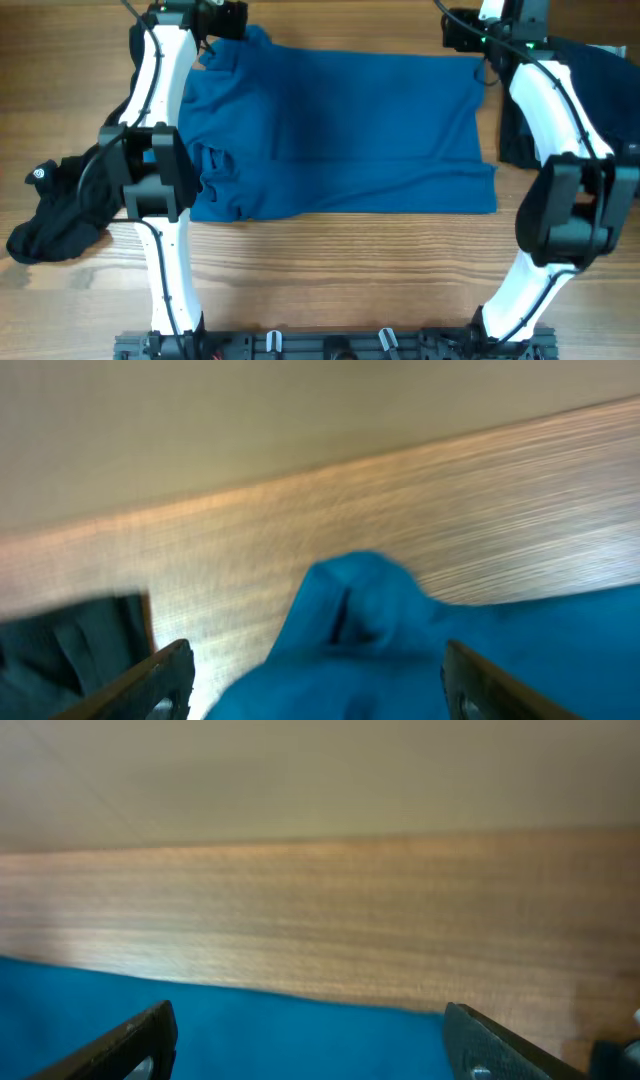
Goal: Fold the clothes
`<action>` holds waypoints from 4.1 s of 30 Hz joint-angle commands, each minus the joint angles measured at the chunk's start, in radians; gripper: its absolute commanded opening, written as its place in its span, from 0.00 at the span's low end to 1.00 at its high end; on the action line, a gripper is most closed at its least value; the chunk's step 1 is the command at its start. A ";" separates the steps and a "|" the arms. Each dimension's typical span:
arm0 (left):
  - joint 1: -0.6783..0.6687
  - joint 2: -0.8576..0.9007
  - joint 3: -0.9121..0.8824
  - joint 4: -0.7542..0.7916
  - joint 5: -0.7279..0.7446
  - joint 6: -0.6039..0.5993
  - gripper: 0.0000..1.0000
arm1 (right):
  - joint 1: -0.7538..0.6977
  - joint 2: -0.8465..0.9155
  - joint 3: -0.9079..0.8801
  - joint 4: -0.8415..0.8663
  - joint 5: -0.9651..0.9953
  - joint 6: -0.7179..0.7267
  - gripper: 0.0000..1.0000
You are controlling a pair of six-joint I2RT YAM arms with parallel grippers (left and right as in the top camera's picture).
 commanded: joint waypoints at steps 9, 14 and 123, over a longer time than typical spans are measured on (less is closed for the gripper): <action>-0.002 0.127 0.014 -0.070 -0.094 -0.174 0.49 | -0.011 0.049 0.016 -0.020 0.027 0.025 0.82; -0.003 0.122 0.015 -0.048 -0.151 -0.234 0.04 | -0.011 0.051 0.016 -0.020 0.074 0.026 0.67; -0.042 -0.105 0.016 -0.263 -0.334 -0.273 0.04 | -0.057 0.273 0.051 0.218 0.039 0.096 0.04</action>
